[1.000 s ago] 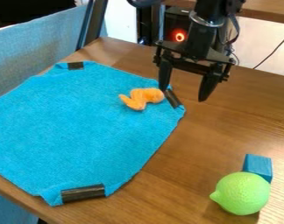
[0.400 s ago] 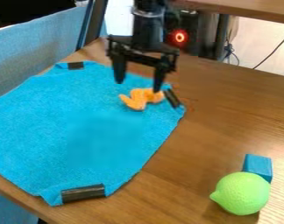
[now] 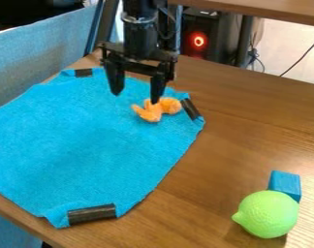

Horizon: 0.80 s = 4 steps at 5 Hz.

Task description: Move the from orange figure from the cloth to the right

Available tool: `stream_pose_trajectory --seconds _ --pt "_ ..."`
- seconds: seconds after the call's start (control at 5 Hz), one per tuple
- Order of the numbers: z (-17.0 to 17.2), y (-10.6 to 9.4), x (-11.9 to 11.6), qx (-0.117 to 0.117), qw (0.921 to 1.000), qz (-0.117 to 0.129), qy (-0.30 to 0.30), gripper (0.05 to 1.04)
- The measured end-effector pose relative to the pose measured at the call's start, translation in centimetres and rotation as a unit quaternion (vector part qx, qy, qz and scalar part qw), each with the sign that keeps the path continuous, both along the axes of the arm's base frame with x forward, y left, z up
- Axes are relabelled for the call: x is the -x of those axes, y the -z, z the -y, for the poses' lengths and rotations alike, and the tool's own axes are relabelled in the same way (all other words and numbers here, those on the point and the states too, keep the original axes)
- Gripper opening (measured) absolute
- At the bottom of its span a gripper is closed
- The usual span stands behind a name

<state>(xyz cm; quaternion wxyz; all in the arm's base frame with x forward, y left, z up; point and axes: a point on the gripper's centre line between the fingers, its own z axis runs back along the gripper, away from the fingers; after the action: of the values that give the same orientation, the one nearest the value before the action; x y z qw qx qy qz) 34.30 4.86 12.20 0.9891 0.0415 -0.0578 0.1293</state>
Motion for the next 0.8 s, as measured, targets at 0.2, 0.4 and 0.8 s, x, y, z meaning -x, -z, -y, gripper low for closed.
stream_pose_trajectory --seconds 0.2,0.4,0.8 --pt "0.7 0.8 -0.9 -0.007 0.9993 0.033 0.017 1.0" --pt "1.8 3.2 -2.2 -0.008 0.9993 0.024 0.028 1.0" --pt "0.8 4.4 -4.9 -0.012 0.9998 0.014 0.0 0.957"
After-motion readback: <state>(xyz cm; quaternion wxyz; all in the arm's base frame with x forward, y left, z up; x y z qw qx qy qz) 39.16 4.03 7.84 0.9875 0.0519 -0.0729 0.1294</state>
